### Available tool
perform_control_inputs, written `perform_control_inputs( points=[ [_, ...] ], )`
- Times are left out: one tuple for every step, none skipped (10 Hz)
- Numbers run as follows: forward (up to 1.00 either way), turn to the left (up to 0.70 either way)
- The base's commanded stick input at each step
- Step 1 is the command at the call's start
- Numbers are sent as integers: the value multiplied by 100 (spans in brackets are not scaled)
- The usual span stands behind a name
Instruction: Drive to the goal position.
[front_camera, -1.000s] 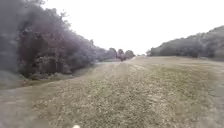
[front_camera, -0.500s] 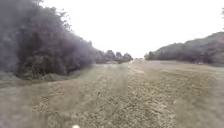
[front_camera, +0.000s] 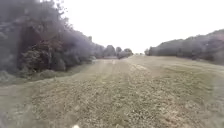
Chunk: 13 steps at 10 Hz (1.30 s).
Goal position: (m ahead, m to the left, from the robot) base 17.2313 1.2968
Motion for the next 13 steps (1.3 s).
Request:
perform_control_inputs(
  points=[
    [60, 0],
    [60, 0],
    [60, 0],
    [60, 0],
    [60, 0],
    [60, -7],
    [60, -11],
    [60, -11],
    [60, -11],
    [60, -11],
    [60, -11],
    [60, -11],
    [60, -11]
  ],
)
